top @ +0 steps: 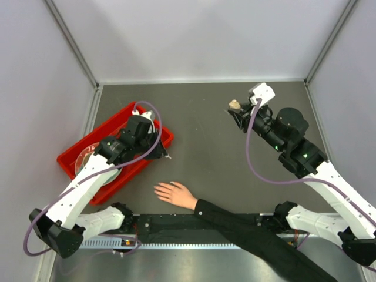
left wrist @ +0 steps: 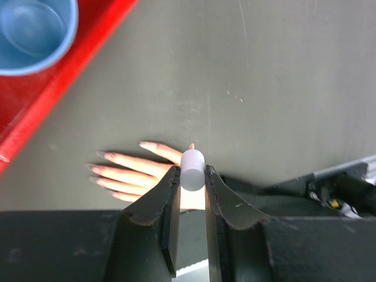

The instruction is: Paint the nails

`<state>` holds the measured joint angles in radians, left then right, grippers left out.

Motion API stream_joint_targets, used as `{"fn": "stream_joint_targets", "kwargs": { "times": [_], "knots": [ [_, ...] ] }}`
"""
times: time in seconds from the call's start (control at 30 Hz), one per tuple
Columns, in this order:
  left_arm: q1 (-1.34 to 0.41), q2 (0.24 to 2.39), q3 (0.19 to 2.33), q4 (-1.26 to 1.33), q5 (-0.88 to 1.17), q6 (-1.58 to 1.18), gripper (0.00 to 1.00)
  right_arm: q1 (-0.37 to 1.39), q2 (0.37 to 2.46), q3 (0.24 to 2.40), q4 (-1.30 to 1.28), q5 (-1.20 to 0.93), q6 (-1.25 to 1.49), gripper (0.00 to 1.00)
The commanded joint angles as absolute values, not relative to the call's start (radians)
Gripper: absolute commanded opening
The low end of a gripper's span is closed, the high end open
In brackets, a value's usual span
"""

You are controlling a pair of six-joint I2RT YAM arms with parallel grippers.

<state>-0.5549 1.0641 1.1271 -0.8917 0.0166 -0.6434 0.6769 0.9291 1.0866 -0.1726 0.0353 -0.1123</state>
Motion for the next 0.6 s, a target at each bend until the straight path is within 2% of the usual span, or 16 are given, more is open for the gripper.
{"fn": "stream_joint_targets", "kwargs": {
  "times": [0.0,0.37,0.57],
  "knots": [
    [-0.546,1.035,1.114,-0.872,0.075,-0.704,0.0,0.669,0.92,1.184,-0.129,0.021,-0.115,0.0],
    [-0.542,0.905,0.842,-0.801,-0.018,-0.767,0.0,0.669,0.945,1.325,-0.235,0.003,-0.098,0.0],
    [-0.543,0.874,0.775,-0.79,-0.072,-0.788,0.0,0.669,0.968,1.335,-0.238,0.005,-0.077,0.0]
  ]
}}
